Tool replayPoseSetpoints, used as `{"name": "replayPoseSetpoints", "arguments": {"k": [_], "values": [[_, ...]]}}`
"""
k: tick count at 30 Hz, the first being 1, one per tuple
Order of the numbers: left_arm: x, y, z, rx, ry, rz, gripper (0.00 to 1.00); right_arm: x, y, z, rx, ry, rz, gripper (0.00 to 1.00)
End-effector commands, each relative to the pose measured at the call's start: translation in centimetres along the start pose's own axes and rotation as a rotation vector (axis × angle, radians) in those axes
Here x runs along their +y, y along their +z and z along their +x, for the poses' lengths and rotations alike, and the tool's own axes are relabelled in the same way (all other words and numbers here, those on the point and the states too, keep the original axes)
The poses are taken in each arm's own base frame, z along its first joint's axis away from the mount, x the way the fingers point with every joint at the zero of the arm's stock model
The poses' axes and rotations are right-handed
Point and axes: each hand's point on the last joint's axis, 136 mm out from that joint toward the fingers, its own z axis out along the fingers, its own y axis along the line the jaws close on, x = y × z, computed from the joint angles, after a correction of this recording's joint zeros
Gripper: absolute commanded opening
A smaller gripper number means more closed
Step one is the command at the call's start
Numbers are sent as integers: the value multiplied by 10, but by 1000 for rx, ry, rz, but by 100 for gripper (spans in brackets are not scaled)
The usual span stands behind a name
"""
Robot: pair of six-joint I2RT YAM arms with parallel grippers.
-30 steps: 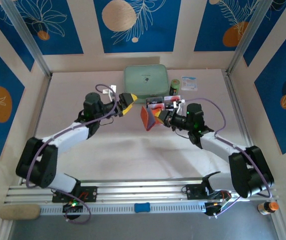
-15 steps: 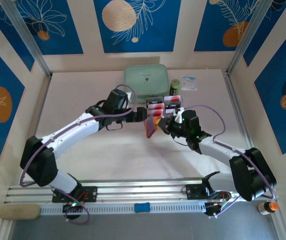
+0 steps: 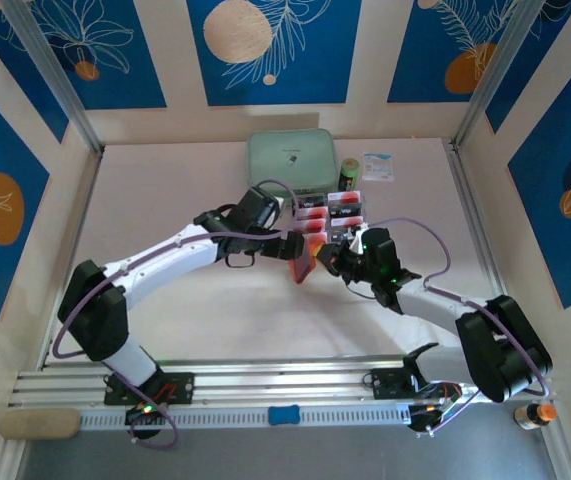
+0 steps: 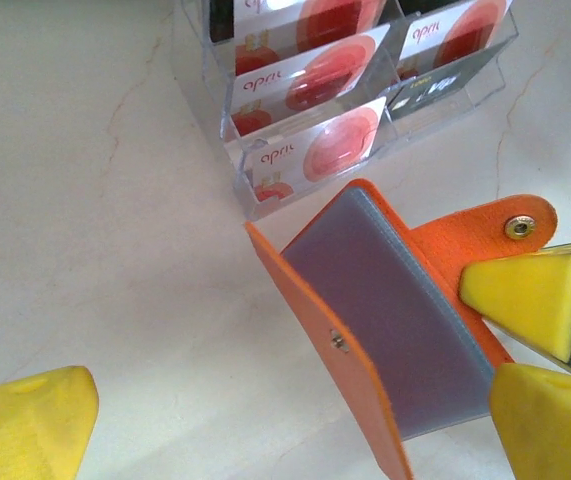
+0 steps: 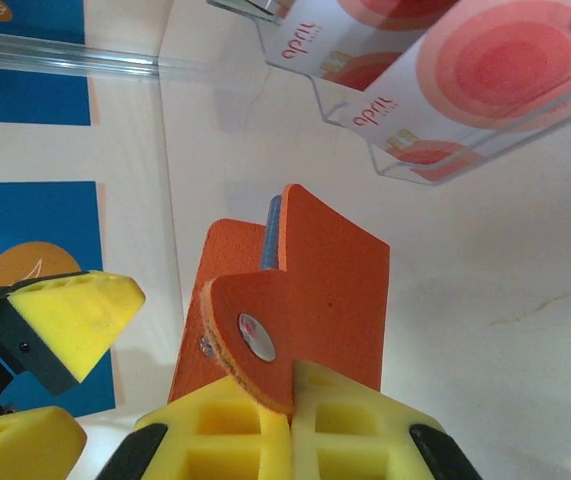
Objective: Put the credit cards into the card holder
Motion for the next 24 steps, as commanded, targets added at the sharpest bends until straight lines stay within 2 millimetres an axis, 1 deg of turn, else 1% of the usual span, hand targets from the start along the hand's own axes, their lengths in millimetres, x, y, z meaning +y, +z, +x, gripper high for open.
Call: {"name": "replayPoseSetpoints", "arguments": {"k": [1, 9, 14, 18, 24], "values": [[4, 8, 10, 54, 73, -68, 100, 3, -1, -1, -28, -6, -22, 0], [28, 27, 39, 163, 182, -247, 100, -15, -2, 3, -52, 6, 10, 0], [40, 35, 49, 185, 211, -309, 100, -31, -1, 9, -55, 14, 45, 0], [48, 41, 57, 203, 236, -345, 100, -46, 1, 17, -50, 23, 85, 0], [53, 49, 66, 222, 260, -367, 100, -64, 5, 30, -29, 30, 141, 0]]}}
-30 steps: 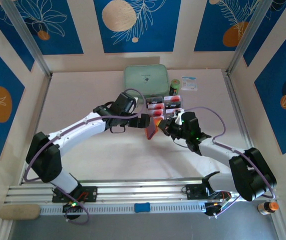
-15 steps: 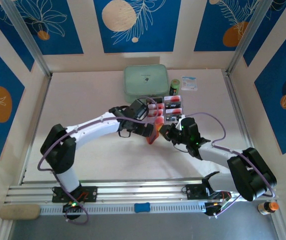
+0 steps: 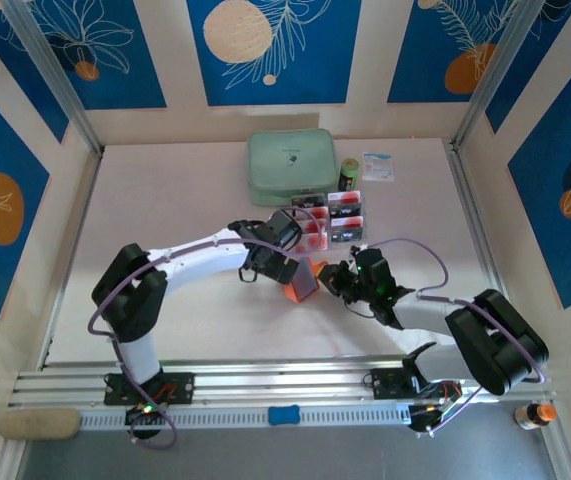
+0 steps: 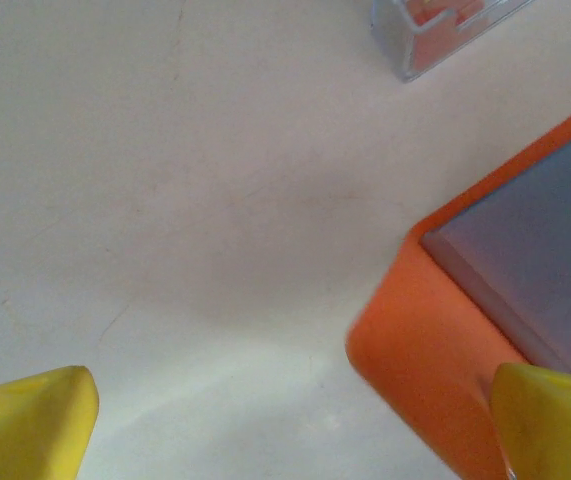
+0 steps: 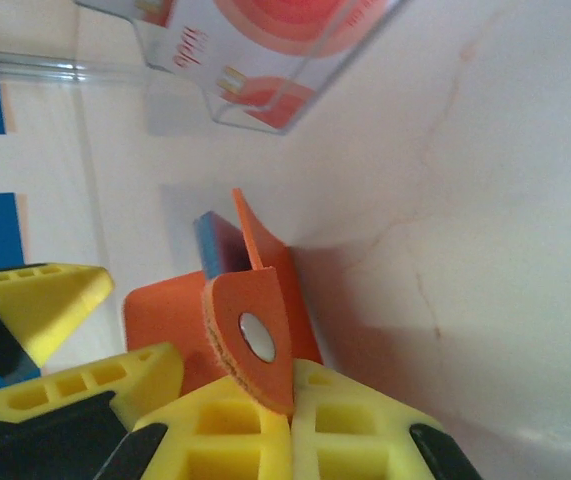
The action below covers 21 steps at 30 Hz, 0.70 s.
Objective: Put the credit cards into the card holder
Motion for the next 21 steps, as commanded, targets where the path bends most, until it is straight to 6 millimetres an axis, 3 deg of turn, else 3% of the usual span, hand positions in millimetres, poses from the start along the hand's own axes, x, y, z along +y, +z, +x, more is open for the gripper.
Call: {"name": "replayPoseSetpoints", "arguments": {"k": [1, 4, 8, 10, 16, 21], "values": [[3, 10, 13, 34, 45, -48, 100, -9, 4, 4, -9, 5, 29, 0], [3, 14, 16, 40, 52, -57, 100, -18, 5, 11, 6, 11, 58, 2], [4, 18, 21, 46, 66, -70, 100, -21, 2, 14, 15, 2, 73, 33], [6, 20, 23, 49, 73, -80, 100, -21, -2, 14, 13, -14, 83, 40], [10, 21, 23, 38, 99, -107, 100, -13, -24, 10, -4, -81, 115, 39], [13, 18, 18, 15, 120, -121, 100, 5, -33, 12, 23, -153, 92, 20]]}}
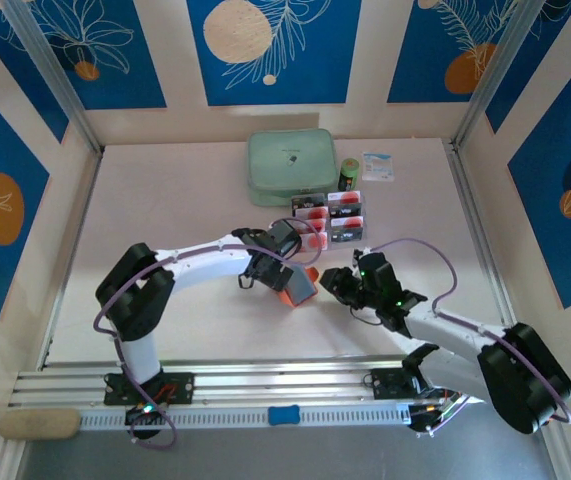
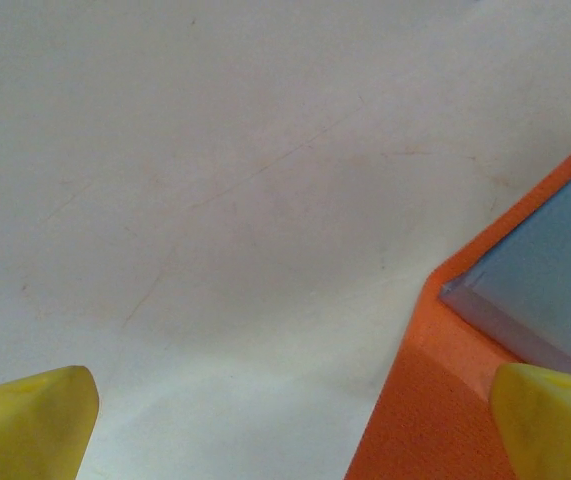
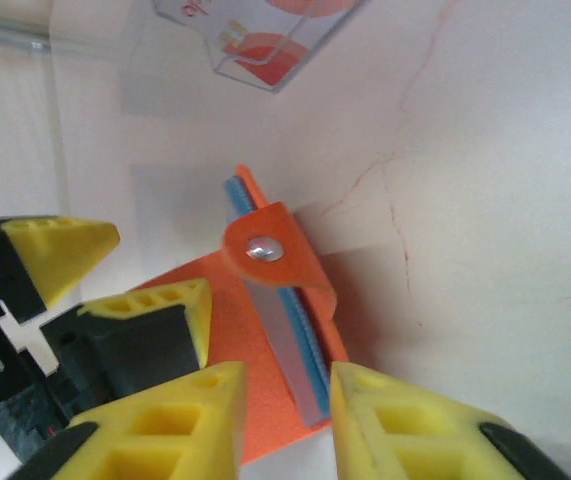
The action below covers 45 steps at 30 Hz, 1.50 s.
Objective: Put the credit cards into the card holder
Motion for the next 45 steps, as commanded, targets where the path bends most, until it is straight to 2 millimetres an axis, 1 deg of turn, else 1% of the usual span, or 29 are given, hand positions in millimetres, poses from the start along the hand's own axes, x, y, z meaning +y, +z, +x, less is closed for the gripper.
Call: {"name": "replayPoseSetpoints", "arguments": {"k": [1, 3, 6, 10, 17, 22, 28, 31, 36, 40, 45], "values": [[2, 3, 2, -4, 52, -38, 100, 3, -4, 3, 41, -59, 29, 17], [3, 2, -1, -14, 61, -43, 100, 14, -2, 6, 66, -86, 4, 11], [4, 1, -4, -25, 69, -49, 100, 25, 4, 10, 99, -121, -22, 5], [4, 0, -9, -41, 77, -48, 100, 32, 17, 17, 137, -137, -38, 0], [4, 5, -16, -45, 81, -36, 100, 31, 44, 33, 179, -139, -61, 0], [5, 10, -20, -52, 54, 13, 100, 33, 61, 46, 208, -156, -76, 0], [11, 12, -29, -58, -29, 94, 100, 33, 78, 62, 238, -158, -77, 0], [14, 8, -37, -59, -113, 174, 100, 31, 86, 67, 232, -147, -65, 0], [14, -6, -43, -64, -270, 309, 100, 27, 94, 72, 201, -137, -40, 0], [12, -20, -41, -69, -346, 365, 100, 25, 98, 75, 186, -136, -21, 0], [3, -36, -35, -88, -438, 450, 100, 22, 101, 78, 185, -133, -4, 0]]}}
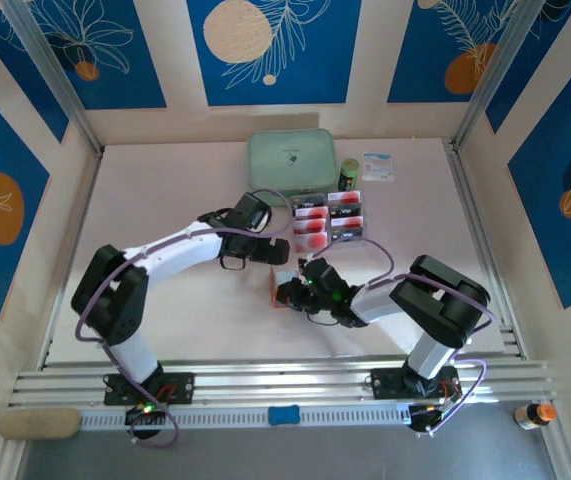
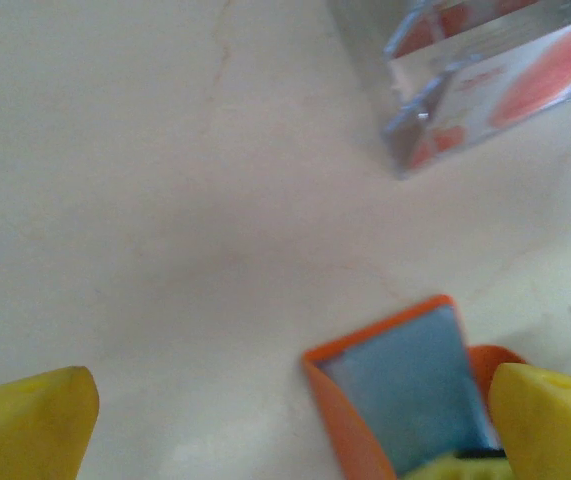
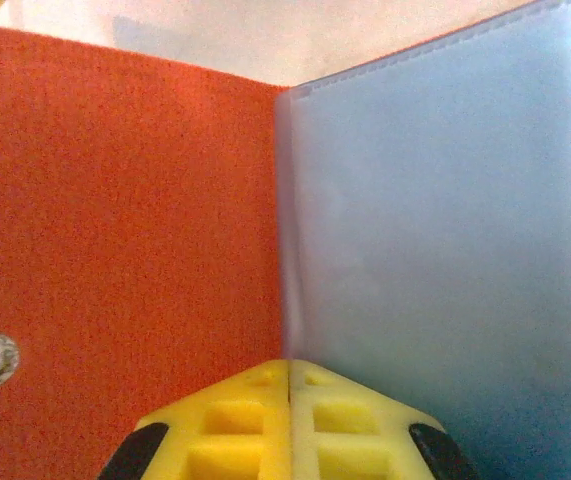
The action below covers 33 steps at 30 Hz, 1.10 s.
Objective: Put the credit cards into the card holder
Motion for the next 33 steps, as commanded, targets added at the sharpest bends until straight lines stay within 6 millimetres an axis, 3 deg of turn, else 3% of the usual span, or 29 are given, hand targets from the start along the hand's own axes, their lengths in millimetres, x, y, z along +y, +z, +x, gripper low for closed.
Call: {"name": "replayPoseSetpoints", "arguments": {"k": [1, 7, 13, 23, 29, 33], "values": [[-16, -9, 10, 2, -100, 99, 100, -7, 5, -2, -24, 12, 39, 0], [-15, -1, 36, 49, -128, 67, 100, -8, 8, -1, -24, 21, 50, 0], [8, 9, 63, 122, -101, -42, 100, -16, 7, 0, -38, 48, 79, 0], [62, -5, 72, 156, 112, -323, 100, -45, -3, 2, -85, 125, 169, 0], [86, -2, 77, 179, 192, -442, 100, -49, -4, 5, -81, 143, 181, 0], [93, 6, 81, 190, 213, -468, 100, -40, -5, 4, -73, 132, 154, 0]]}}
